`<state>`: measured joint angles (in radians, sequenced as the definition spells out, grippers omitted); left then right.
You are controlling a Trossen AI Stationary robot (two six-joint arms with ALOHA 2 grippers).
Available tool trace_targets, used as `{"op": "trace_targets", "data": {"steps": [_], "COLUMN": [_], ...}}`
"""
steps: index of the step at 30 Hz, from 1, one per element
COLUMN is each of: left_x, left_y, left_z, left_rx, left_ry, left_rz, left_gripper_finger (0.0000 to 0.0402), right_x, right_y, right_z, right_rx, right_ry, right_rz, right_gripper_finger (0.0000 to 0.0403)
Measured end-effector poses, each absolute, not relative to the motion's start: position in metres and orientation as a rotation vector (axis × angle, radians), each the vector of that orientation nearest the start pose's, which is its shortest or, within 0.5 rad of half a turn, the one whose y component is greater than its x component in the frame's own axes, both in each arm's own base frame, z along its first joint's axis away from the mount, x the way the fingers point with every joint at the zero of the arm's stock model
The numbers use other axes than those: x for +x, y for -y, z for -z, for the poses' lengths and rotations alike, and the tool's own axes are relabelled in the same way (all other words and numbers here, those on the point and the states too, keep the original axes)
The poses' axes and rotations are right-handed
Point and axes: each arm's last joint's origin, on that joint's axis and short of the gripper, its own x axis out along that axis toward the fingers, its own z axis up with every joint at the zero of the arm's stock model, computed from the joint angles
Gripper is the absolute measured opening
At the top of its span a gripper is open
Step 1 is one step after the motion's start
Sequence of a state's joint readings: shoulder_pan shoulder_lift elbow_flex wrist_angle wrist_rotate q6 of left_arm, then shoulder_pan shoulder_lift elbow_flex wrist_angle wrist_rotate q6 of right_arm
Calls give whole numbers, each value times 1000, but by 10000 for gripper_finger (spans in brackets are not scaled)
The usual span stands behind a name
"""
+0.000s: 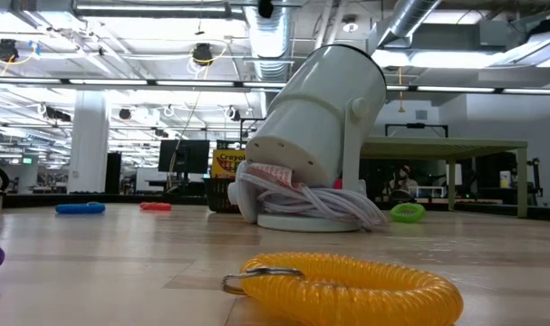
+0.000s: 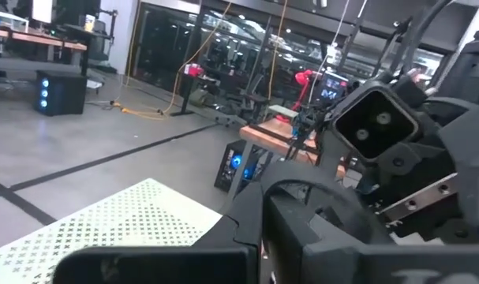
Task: Pick & Place Office Desk Supplies
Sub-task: Put the black rubber band into the yellow bin
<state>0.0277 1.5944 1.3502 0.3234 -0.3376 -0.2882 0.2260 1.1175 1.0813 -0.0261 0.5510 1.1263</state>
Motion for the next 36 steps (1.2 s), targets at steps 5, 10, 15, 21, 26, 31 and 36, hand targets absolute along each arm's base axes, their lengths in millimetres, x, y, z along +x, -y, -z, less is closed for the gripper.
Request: {"op": "trace_targets", "data": {"steps": [5,10,15,21,26,31,36], "left_x": [373,373,373,373,373,373,373], "left_y": [-16,-10,-9,-9,-9,-9,-7], "left_z": [-376,-375,-375,-375,-375,-375,-373], "left_rx": [-307,-308,-307,-307,-307,-307,-315], "left_ry": [145,141,137,134,132,131,94], "left_rz": [-325,-307,-301,-303,-303,-302,-226], "left_gripper_finger": [0,0,0,0,0,0,14], "right_x": [241,242,243,243,243,243,243], "right_y": [-36,-31,-28,-28,-29,-30,-29], "right_z": [-386,-386,-386,-386,-386,-388,-390], "right_rx": [1090,1085,1084,1084,1076,1066,1050], "right_ry": [135,141,138,135,123,133,154], "right_rz": [334,346,344,340,323,310,301], "right_gripper_finger": [221,221,221,184,54,9,4]}}
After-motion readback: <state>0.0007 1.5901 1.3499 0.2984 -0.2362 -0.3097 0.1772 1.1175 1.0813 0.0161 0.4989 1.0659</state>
